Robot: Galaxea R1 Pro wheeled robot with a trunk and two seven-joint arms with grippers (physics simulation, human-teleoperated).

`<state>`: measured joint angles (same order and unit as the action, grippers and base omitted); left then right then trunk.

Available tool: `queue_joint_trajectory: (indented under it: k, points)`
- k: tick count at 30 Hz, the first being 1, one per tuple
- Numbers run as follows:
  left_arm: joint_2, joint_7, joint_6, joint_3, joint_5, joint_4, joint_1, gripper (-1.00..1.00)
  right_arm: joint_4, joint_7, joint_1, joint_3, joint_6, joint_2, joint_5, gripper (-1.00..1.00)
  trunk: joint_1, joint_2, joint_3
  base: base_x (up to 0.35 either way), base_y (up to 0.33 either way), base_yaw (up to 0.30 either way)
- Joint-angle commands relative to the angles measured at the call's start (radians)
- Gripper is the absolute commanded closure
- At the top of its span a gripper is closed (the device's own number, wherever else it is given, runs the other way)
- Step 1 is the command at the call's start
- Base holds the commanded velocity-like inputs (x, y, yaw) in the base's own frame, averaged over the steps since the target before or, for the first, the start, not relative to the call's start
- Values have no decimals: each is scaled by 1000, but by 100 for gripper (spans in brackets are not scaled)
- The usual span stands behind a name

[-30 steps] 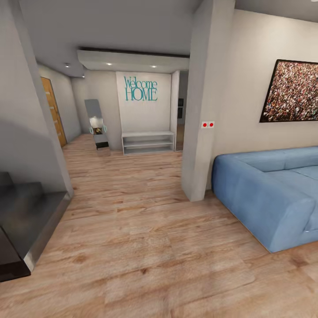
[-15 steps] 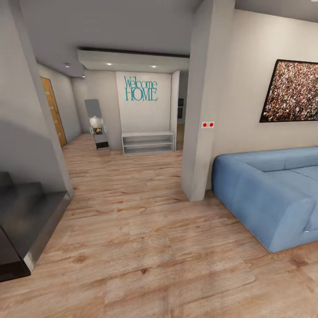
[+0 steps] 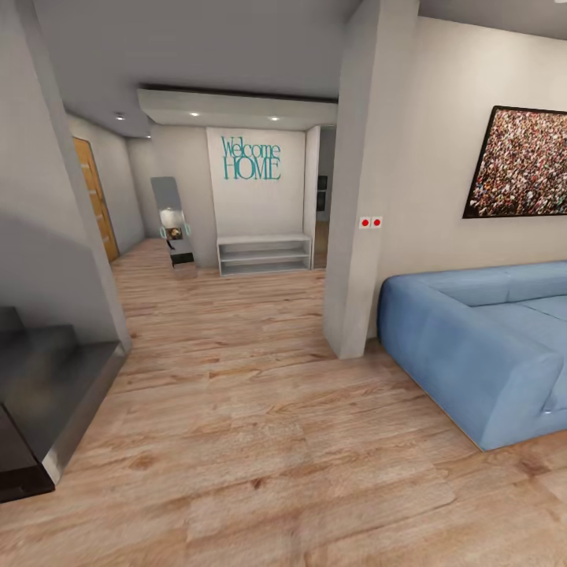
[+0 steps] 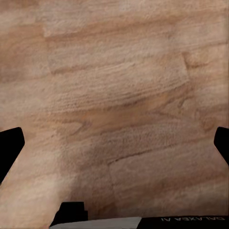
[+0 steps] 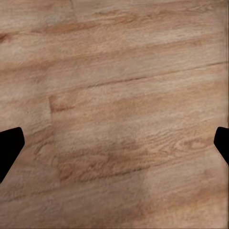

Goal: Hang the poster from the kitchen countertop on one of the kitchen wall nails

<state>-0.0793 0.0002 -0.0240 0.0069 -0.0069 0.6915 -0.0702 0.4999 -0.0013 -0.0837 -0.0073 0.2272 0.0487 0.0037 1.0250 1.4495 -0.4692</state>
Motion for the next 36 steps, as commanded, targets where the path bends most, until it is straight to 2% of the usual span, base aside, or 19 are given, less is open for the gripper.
queue_joint_trajectory:
  k: [1, 2, 5, 8, 9, 16, 36]
  points:
    - [0, 0, -3, 2, -1, 4, 0, -100, 2, 0, 0, -1, 4, 3, 1, -100, 0, 0, -1, 0, 0, 0]
    - [4, 0, -42, 7, -1, 11, 0, -100, 7, 0, -1, -2, 5, 8, 1, -100, 0, 0, -1, 0, 0, 0]
    - [8, 0, -87, 9, -1, 10, 0, -100, 7, 0, -1, -1, 5, 10, 1, -100, 0, 0, -1, 0, 0, 0]
    - [12, 1, -124, 10, 0, -16, 0, -100, 7, 0, 0, 1, 6, 12, 2, -100, 0, 0, -1, 0, 0, 0]
    - [14, 0, -146, 10, 1, -57, 0, -100, 2, 0, 2, 2, 7, 11, 2, -100, 0, 0, -1, 0, 0, 0]
    - [15, 0, -150, 10, 1, -67, 0, -100, 0, 0, 2, 1, 6, 9, -1, -100, 0, 0, -1, 0, 0, 159]
    - [15, -1, -151, 10, 3, -69, 0, -100, 0, 1, 2, 1, 3, 8, -2, -100, 0, 0, -1, 0, 0, 277]
